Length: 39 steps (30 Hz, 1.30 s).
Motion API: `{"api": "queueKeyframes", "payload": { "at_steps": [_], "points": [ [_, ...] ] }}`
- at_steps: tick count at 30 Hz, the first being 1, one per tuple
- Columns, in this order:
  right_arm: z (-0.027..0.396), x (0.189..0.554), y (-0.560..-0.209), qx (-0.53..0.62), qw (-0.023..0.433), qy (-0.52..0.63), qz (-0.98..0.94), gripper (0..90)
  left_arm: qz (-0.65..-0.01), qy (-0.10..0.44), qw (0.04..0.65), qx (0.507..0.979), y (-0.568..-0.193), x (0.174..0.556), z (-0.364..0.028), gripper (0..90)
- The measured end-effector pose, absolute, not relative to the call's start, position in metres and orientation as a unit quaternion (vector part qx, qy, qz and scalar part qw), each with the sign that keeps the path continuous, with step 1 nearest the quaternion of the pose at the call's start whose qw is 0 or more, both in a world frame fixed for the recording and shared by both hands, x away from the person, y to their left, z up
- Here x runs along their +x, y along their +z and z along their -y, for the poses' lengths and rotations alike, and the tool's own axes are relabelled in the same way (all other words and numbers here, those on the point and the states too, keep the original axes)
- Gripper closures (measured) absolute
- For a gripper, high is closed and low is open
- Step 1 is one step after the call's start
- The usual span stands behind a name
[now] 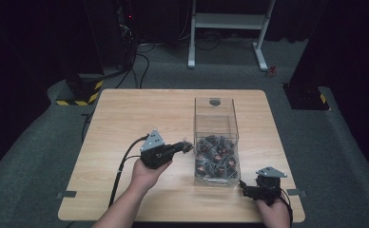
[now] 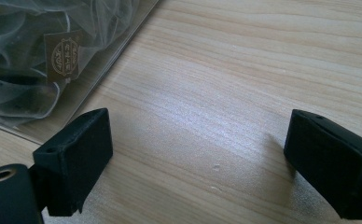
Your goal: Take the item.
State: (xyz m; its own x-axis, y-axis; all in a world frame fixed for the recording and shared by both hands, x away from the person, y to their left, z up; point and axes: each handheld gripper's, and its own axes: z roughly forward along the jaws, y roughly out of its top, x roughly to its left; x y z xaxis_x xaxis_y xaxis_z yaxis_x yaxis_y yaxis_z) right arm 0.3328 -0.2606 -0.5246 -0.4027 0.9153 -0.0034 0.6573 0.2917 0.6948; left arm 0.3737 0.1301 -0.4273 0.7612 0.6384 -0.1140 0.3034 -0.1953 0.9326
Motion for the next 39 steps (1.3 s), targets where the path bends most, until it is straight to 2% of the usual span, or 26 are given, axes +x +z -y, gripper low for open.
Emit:
{"api": "queueKeyframes", "payload": {
  "at_steps": [39],
  "points": [
    [0.261, 0.333, -0.525, 0.506, 0.206, 0.313, -0.777, 7.7, -0.373, 0.199, 0.548, 0.722, -0.429, 0.383, -0.203, 89.9]
  ]
}}
